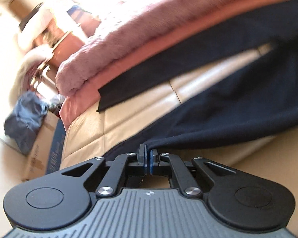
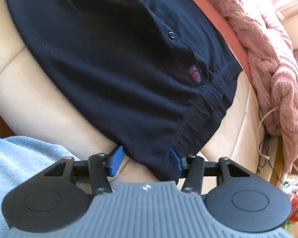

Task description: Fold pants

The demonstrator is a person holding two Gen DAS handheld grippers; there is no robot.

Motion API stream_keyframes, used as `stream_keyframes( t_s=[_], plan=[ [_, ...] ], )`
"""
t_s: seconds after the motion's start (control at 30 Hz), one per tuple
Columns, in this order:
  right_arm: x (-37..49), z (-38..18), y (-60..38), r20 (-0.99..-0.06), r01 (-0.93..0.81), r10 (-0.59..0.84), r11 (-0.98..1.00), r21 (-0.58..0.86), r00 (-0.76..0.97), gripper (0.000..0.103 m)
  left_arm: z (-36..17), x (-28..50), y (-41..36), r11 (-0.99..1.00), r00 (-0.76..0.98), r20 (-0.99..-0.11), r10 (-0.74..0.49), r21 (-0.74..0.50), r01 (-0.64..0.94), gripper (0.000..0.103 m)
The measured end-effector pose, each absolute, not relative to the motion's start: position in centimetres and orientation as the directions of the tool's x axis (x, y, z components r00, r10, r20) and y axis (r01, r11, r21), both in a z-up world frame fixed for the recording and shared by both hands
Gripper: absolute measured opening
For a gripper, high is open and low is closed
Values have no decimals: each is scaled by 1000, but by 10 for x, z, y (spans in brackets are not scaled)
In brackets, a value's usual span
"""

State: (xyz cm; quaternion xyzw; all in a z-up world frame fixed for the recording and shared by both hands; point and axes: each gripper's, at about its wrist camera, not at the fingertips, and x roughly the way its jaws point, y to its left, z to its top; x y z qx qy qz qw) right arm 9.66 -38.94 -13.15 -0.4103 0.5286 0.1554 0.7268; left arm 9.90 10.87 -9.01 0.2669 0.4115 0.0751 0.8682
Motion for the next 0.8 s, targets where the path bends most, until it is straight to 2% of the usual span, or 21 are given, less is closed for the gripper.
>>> stream_keyframes(
  t_s=[0.1,0.17,0.23,0.33,0.6,0.8],
  plan=[
    [97,-135,-387,-887,-682,-230,571,-456,401,25,-74,108,113,891,651,-684,329,453,26,2],
    [97,-137,-387,-874,-684,-252,547,-483,416,19,-69,110,114,905,653,-684,325,426,-4,2],
    [97,-138,-391,-869,-675,-259,549,-492,422,8,-63,111,113,912,659,-679,323,410,-25,2],
    [95,-136,-399,-853,-653,-269,554,-517,447,3,-55,112,114,926,663,-680,313,373,-56,2],
    [93,-104,-412,-777,-547,-219,599,-584,590,0,-39,136,114,921,671,-660,339,379,-92,2],
    [132,-70,-420,-712,-459,-191,647,-609,675,0,-19,170,109,900,683,-624,379,421,-115,2]
  ],
)
